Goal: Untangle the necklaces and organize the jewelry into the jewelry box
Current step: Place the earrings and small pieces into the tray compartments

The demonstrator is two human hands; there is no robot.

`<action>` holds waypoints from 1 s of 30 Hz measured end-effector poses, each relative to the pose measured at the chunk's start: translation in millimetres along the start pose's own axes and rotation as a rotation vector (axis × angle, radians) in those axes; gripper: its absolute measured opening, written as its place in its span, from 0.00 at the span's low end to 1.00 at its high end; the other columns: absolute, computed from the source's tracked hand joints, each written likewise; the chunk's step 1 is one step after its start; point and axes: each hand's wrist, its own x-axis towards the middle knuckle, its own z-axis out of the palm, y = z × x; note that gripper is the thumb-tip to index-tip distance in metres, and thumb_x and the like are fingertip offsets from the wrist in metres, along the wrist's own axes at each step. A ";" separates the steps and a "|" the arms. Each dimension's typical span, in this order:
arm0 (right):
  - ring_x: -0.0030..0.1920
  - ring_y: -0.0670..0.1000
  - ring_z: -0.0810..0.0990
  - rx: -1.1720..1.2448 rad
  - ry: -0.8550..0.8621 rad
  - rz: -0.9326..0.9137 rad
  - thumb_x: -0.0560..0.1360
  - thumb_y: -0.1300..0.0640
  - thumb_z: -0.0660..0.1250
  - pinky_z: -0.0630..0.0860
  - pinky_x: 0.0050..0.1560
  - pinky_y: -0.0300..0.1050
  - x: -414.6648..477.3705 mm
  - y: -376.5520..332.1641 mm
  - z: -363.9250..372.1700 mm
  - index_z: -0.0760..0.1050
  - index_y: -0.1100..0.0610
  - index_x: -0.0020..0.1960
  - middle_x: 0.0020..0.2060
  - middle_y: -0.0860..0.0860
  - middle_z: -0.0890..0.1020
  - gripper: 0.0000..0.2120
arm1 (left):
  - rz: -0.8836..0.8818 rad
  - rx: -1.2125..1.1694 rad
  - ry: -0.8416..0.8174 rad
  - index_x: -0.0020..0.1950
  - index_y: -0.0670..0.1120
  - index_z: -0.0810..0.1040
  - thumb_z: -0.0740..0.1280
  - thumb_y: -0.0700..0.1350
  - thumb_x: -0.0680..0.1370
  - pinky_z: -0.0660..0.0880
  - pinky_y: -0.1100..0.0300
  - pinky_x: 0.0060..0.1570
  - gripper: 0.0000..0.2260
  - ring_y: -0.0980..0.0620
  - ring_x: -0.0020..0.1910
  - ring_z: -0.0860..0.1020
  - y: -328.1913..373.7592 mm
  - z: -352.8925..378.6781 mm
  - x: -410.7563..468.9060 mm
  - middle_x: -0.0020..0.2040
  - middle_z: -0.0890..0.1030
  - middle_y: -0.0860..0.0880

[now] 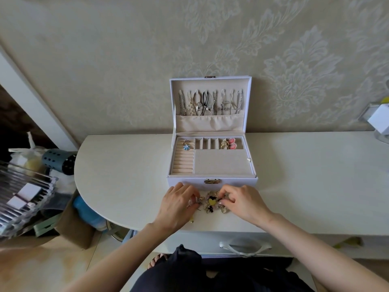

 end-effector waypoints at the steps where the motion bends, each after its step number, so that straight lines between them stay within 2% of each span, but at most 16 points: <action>1: 0.23 0.45 0.67 -0.002 0.006 0.009 0.75 0.53 0.67 0.60 0.29 0.31 -0.7 0.5 -0.6 0.79 0.51 0.48 0.19 0.46 0.66 0.04 | -0.002 0.005 0.007 0.41 0.49 0.76 0.74 0.43 0.65 0.71 0.61 0.33 0.09 0.50 0.36 0.75 -1.6 0.6 -0.5 0.35 0.78 0.55; 6: 0.24 0.45 0.69 0.006 0.016 0.019 0.75 0.56 0.67 0.59 0.28 0.31 -1.7 1.6 -1.7 0.79 0.48 0.51 0.18 0.45 0.65 0.07 | 0.006 0.009 0.020 0.45 0.49 0.76 0.65 0.39 0.67 0.71 0.60 0.35 0.09 0.52 0.40 0.71 -8.7 2.2 -5.0 0.38 0.78 0.54; 9: 0.27 0.42 0.72 0.054 -0.022 0.008 0.74 0.54 0.68 0.60 0.28 0.32 1.7 -2.9 1.1 0.80 0.46 0.52 0.18 0.43 0.71 0.08 | 0.024 -0.066 0.034 0.46 0.49 0.73 0.58 0.41 0.67 0.68 0.60 0.38 0.10 0.52 0.40 0.69 -4.1 -1.6 -6.8 0.39 0.77 0.53; 11: 0.26 0.44 0.71 0.042 -0.045 -0.002 0.74 0.52 0.68 0.60 0.28 0.33 4.0 -5.0 2.3 0.80 0.46 0.51 0.20 0.42 0.73 0.07 | 0.064 -0.108 0.043 0.46 0.49 0.72 0.60 0.43 0.69 0.66 0.60 0.39 0.07 0.52 0.40 0.69 2.0 -4.0 -6.0 0.40 0.77 0.52; 14: 0.26 0.48 0.68 0.034 -0.033 0.000 0.73 0.54 0.68 0.64 0.31 0.37 5.8 -3.8 2.9 0.80 0.49 0.47 0.24 0.51 0.76 0.04 | 0.164 -0.083 0.014 0.47 0.52 0.72 0.65 0.51 0.72 0.64 0.61 0.40 0.07 0.52 0.41 0.68 6.7 -0.7 -4.4 0.43 0.76 0.52; 17: 0.27 0.47 0.69 0.022 -0.040 0.004 0.73 0.54 0.68 0.66 0.34 0.38 4.5 -1.1 2.5 0.80 0.50 0.45 0.23 0.49 0.74 0.03 | 0.195 -0.043 -0.008 0.46 0.52 0.74 0.65 0.55 0.72 0.64 0.61 0.40 0.08 0.52 0.42 0.68 5.4 5.2 -4.0 0.43 0.75 0.52; 20: 0.26 0.43 0.71 0.033 -0.023 0.013 0.73 0.53 0.68 0.62 0.31 0.32 0.8 3.5 1.8 0.80 0.50 0.43 0.21 0.42 0.73 0.02 | 0.170 -0.041 0.007 0.44 0.51 0.73 0.66 0.53 0.72 0.64 0.60 0.40 0.07 0.52 0.41 0.68 3.9 7.2 -4.2 0.42 0.74 0.53; 23: 0.25 0.44 0.69 0.026 -0.018 0.018 0.73 0.53 0.68 0.64 0.32 0.37 -2.1 6.3 0.5 0.80 0.49 0.42 0.20 0.41 0.72 0.03 | 0.127 -0.038 0.004 0.42 0.49 0.74 0.66 0.51 0.72 0.65 0.60 0.40 0.06 0.52 0.40 0.69 1.8 6.8 -5.9 0.41 0.74 0.52; 26: 0.24 0.45 0.68 0.043 0.029 0.004 0.73 0.53 0.68 0.62 0.30 0.33 -2.0 5.4 -0.2 0.80 0.49 0.43 0.18 0.44 0.69 0.03 | 0.111 -0.061 -0.001 0.43 0.50 0.72 0.64 0.46 0.70 0.66 0.59 0.40 0.03 0.51 0.40 0.69 2.5 5.8 -8.6 0.42 0.74 0.52; 28: 0.23 0.44 0.68 0.050 0.067 -0.004 0.74 0.53 0.68 0.61 0.29 0.33 0.2 1.6 0.5 0.81 0.49 0.46 0.17 0.43 0.66 0.03 | 0.105 -0.089 -0.006 0.44 0.51 0.70 0.62 0.43 0.67 0.66 0.59 0.40 0.07 0.51 0.40 0.69 5.7 4.5 -8.5 0.42 0.74 0.52; 30: 0.25 0.45 0.70 0.017 0.056 -0.002 0.75 0.52 0.67 0.62 0.30 0.37 3.6 -5.2 2.0 0.81 0.49 0.50 0.20 0.43 0.69 0.06 | 0.109 -0.100 -0.021 0.46 0.51 0.70 0.62 0.44 0.67 0.65 0.60 0.40 0.08 0.51 0.40 0.69 9.4 3.7 -6.4 0.43 0.74 0.52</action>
